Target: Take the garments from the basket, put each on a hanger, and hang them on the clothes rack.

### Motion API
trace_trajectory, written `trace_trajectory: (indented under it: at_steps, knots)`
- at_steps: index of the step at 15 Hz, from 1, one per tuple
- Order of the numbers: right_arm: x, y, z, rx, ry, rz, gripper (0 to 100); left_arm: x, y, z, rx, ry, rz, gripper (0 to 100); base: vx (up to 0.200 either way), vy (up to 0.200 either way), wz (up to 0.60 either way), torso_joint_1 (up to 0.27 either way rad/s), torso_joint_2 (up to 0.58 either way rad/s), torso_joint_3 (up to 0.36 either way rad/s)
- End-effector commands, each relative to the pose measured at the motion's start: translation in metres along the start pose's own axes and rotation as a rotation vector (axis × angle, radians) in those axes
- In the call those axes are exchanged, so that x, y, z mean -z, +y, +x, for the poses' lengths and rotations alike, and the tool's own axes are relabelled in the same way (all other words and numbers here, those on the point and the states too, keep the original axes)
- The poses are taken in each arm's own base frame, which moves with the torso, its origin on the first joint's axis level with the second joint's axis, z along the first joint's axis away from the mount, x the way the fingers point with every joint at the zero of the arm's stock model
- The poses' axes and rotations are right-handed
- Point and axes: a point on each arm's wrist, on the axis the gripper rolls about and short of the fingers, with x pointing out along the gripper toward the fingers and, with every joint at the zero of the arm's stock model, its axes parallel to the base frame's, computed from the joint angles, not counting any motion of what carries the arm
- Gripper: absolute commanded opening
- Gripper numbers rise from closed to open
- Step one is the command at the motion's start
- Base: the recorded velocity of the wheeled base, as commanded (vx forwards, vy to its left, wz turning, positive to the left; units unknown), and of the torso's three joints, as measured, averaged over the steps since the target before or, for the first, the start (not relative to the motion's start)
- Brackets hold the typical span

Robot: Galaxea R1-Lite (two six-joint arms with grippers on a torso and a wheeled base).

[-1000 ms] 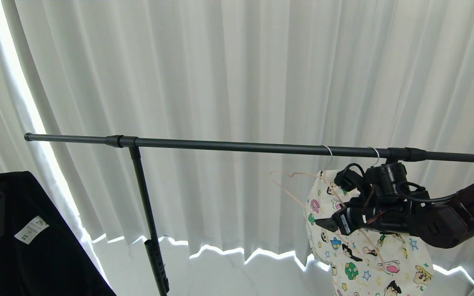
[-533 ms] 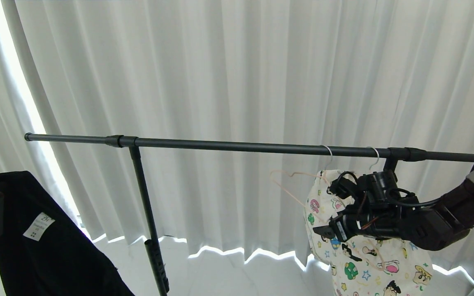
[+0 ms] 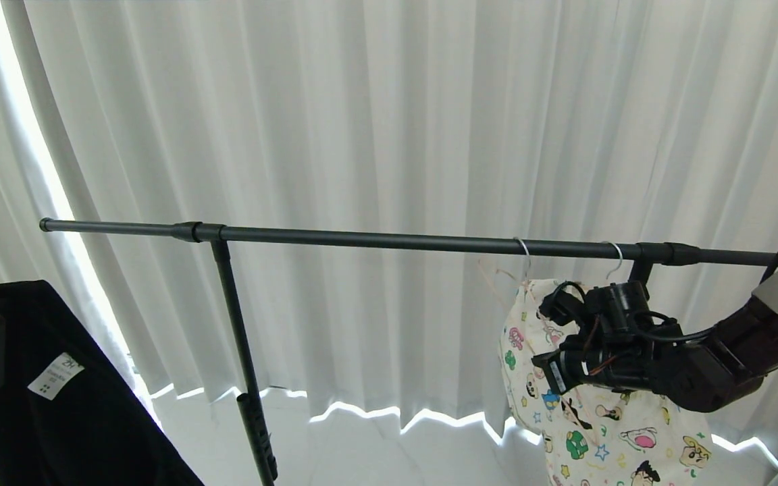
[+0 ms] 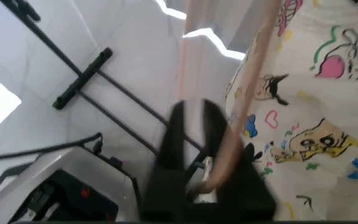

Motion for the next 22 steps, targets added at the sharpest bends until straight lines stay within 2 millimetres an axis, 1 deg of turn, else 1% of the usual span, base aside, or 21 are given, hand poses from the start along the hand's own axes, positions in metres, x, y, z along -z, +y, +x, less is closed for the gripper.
trace_trajectory:
  at_steps: [1, 6, 8, 11, 13, 15, 17, 20, 22]
  knots:
    - [-0.003, 0.0, -0.002, 0.001, -0.021, 0.0, 0, 0.0, 0.0, 0.001, 0.0, 0.002, -0.001, 0, 0.0, 0.0, 0.0, 0.0, 0.0, 0.0]
    - [-0.018, 0.002, -0.02, 0.01, -0.103, 0.001, 0, 0.002, 0.0, -0.003, -0.002, -0.005, -0.003, 0, 0.0, 0.0, 0.0, 0.0, 0.0, 0.0]
    - [-0.029, 0.004, -0.035, 0.01, -0.162, 0.026, 0, 0.005, 0.0, -0.007, -0.004, -0.012, -0.004, 0, 0.0, 0.0, 0.0, 0.0, 0.0, 0.0]
    - [-0.033, 0.007, -0.059, 0.014, -0.206, 0.028, 0, 0.006, 0.0, -0.008, -0.003, -0.014, -0.004, 0, 0.0, 0.0, 0.0, 0.0, 0.0, 0.0]
    - [-0.029, 0.011, -0.076, 0.015, -0.221, 0.024, 0, 0.006, 0.0, -0.007, -0.002, -0.011, -0.004, 0, 0.0, 0.0, 0.0, 0.0, 0.0, 0.0]
    - [-0.017, 0.017, -0.096, 0.009, -0.222, 0.016, 0, 0.006, -0.001, -0.004, -0.002, 0.0, -0.001, 0, 0.0, 0.0, 0.0, 0.0, 0.0, 0.0]
    - [-0.008, 0.021, -0.112, 0.008, -0.227, 0.013, 0, 0.003, 0.0, -0.003, -0.009, -0.022, -0.005, 0, 0.0, 0.0, 0.0, 0.0, 0.0, 0.0]
    - [-0.003, 0.027, -0.14, 0.011, -0.281, 0.001, 0, 0.001, 0.0, -0.001, -0.013, -0.037, -0.009, 0, 0.0, 0.0, 0.0, 0.0, 0.0, 0.0]
    - [0.008, 0.032, -0.154, 0.004, -0.276, -0.004, 0, 0.003, 0.0, 0.0, -0.012, -0.029, -0.008, 0, 0.0, 0.0, 0.0, 0.0, 0.0, 0.0]
